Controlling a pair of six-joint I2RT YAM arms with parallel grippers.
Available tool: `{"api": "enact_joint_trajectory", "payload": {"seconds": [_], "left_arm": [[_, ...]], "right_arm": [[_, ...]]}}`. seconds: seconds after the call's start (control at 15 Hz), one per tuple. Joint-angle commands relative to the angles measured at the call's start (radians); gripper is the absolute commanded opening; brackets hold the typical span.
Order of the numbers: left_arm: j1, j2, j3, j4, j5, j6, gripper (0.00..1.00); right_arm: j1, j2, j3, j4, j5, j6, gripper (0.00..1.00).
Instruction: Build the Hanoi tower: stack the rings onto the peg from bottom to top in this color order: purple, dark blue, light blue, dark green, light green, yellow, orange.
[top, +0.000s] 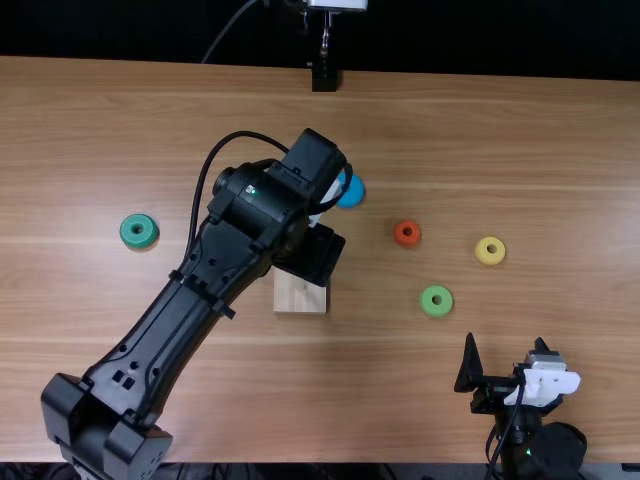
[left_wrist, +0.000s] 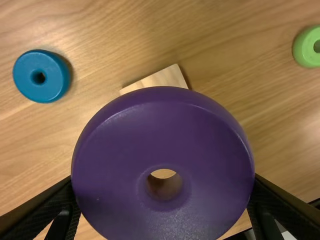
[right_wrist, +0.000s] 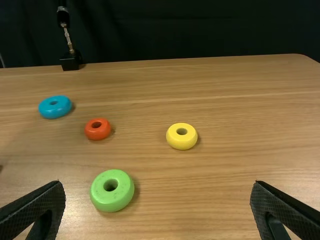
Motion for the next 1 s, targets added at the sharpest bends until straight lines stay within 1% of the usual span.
{"api": "enact_joint_trajectory", "payload": {"seconds": [0.0,0.33,0.4,0.47,0.53,0.6,0.67,0.93], "left_arm": [[-0.014,0.028,0.034,0.0,0.001,-0.011,0.0],[-0.018,0.032,0.046,0.0,0.001,-0.009,0.0],[-0.018,0.032,0.042,0.0,0.001,-0.009,0.03],[-0.018,0.032,0.039,0.0,0.003,-0.009,0.34],[-0.017,0.032,0.039,0.0,0.001,-0.009,0.76],[-0.015,0.032,0.037,-0.011,0.003,-0.009,1.0],[-0.011,0.032,0.037,-0.016,0.009,-0.009,1.0],[-0.008,0.031,0.042,-0.011,0.005,-0.001,1.0]], "right_arm": [[-0.016,-0.013,-0.076,-0.04,-0.003,-0.001,1.0],[-0.016,-0.013,-0.076,-0.04,-0.001,-0.001,1.0],[-0.016,-0.013,-0.076,-0.04,-0.003,-0.001,1.0],[-0.016,-0.013,-0.076,-0.04,-0.003,-0.001,1.0],[-0.016,-0.013,-0.076,-0.04,-0.003,-0.001,1.0],[-0.016,-0.013,-0.076,-0.04,-0.003,-0.001,1.0],[-0.016,-0.013,-0.076,-0.042,-0.003,-0.001,1.0],[-0.016,-0.013,-0.076,-0.04,-0.003,-0.001,1.0]]}}
